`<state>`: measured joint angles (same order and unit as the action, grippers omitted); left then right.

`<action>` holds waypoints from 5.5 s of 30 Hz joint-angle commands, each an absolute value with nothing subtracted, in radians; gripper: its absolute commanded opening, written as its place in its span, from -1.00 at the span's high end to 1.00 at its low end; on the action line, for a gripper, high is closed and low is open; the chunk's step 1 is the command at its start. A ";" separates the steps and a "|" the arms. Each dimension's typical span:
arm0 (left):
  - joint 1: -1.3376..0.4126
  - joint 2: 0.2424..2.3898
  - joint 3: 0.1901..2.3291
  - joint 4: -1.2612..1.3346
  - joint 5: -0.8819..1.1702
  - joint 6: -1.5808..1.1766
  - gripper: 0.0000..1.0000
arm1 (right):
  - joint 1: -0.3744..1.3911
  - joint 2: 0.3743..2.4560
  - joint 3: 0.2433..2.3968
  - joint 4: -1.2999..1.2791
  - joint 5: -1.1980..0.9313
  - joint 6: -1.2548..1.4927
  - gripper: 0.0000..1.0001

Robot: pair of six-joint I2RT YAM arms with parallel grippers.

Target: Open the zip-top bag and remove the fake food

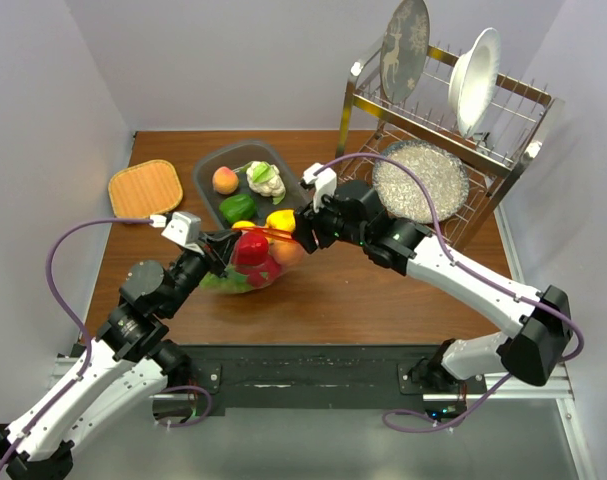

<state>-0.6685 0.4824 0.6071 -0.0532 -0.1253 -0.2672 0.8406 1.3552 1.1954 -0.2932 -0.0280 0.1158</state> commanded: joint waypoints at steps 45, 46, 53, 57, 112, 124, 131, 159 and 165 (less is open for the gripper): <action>-0.663 0.485 0.653 0.044 -0.074 -0.239 1.00 | 0.787 1.422 1.249 -0.207 -0.261 0.045 -0.24; -0.663 0.483 0.652 0.044 -0.072 -0.239 1.00 | 0.787 1.425 1.249 -0.206 -0.267 0.044 -0.24; -0.663 0.486 0.650 0.044 -0.067 -0.245 1.00 | 0.787 1.443 1.249 -0.189 -0.296 0.040 -0.22; -0.664 0.491 0.650 0.051 -0.061 -0.245 1.00 | 0.787 1.483 1.259 -0.187 -0.347 0.044 -0.18; -0.989 0.861 0.908 -0.396 0.017 -0.465 0.15 | 0.974 1.365 1.394 -0.525 0.308 0.571 1.00; -1.103 0.956 0.793 -0.281 -0.342 -0.633 0.01 | 0.997 1.390 1.410 -0.520 0.273 0.595 1.00; -1.121 1.026 0.747 -0.192 -0.325 -0.657 -0.13 | 1.009 1.370 1.378 -0.518 0.275 0.606 1.00; -1.244 1.178 0.749 -0.238 -0.518 -0.761 -0.09 | 1.062 1.342 1.371 -0.540 0.320 0.612 1.00; -1.282 1.102 0.782 -0.242 -0.460 -0.713 0.52 | 1.062 1.309 1.315 -0.568 0.406 0.600 1.00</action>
<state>-1.2484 1.1561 0.7311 -0.2291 -0.5087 -0.7650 1.0576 1.3727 1.3270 -0.6373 0.3099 0.5907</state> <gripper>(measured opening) 0.675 0.014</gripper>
